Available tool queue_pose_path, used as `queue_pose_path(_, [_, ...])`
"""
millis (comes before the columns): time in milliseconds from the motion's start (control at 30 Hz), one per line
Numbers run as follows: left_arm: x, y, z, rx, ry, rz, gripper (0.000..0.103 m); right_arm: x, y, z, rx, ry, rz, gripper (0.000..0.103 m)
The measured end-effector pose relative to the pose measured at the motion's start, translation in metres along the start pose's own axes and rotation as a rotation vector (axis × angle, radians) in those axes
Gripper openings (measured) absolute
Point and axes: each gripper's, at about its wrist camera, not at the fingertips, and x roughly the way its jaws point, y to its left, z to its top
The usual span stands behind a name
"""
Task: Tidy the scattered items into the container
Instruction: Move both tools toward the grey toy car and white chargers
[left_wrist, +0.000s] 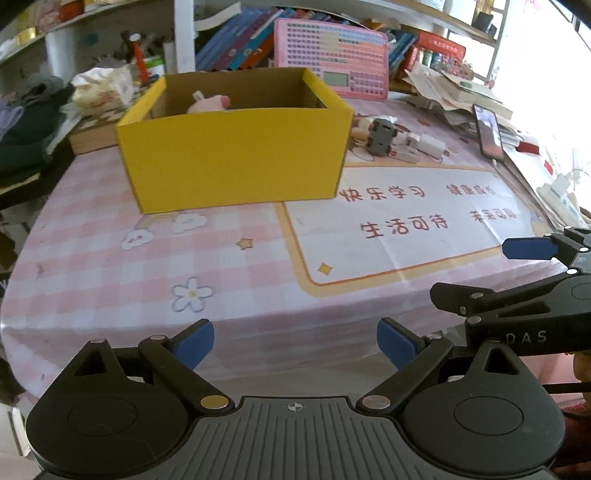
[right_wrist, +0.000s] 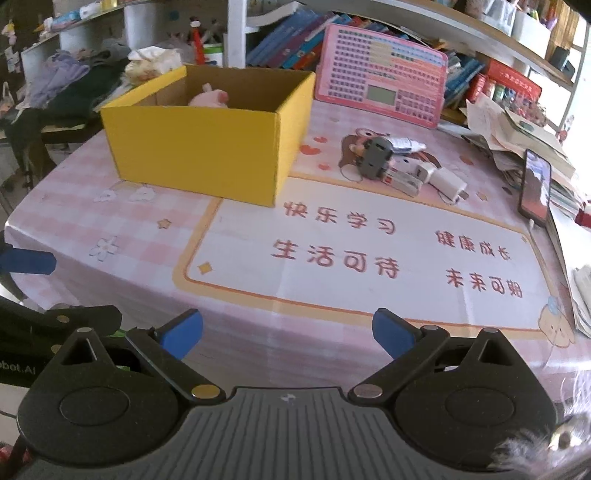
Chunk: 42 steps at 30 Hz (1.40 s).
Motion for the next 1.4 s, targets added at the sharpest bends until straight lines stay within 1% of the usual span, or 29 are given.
queue_pose_path(167, [0.013, -0.019, 0.012, 0.037, 0.009, -0.035, 0.097, 0.003, -0.023, -0.001, 0.03, 0.002, -0.024, 0.099])
queue_pose_path(300, [0.024, -0.034, 0.024, 0.067, 0.002, -0.082, 0.097, 0.008, -0.043, -0.002, 0.065, 0.01, -0.05, 0.099])
queue_pose_path(433, [0.037, -0.049, 0.035, 0.09, 0.015, -0.097, 0.096, 0.015, -0.062, 0.001, 0.084, 0.023, -0.074, 0.098])
queue_pose_path(600, [0.053, -0.067, 0.049, 0.092, 0.027, -0.117, 0.096, 0.026, -0.086, 0.005, 0.095, 0.043, -0.077, 0.098])
queue_pose_path(767, [0.07, -0.087, 0.064, 0.096, 0.028, -0.131, 0.095, 0.035, -0.111, 0.015, 0.093, 0.037, -0.085, 0.098])
queue_pose_path(967, [0.088, -0.111, 0.085, 0.103, 0.015, -0.125, 0.095, 0.047, -0.144, 0.029, 0.101, 0.03, -0.085, 0.098])
queue_pose_path(1200, [0.112, -0.134, 0.111, 0.112, 0.016, -0.09, 0.095, 0.063, -0.185, 0.047, 0.126, 0.018, -0.07, 0.098])
queue_pose_path(1400, [0.125, -0.149, 0.132, 0.119, 0.01, -0.045, 0.095, 0.08, -0.209, 0.063, 0.12, 0.007, -0.031, 0.098])
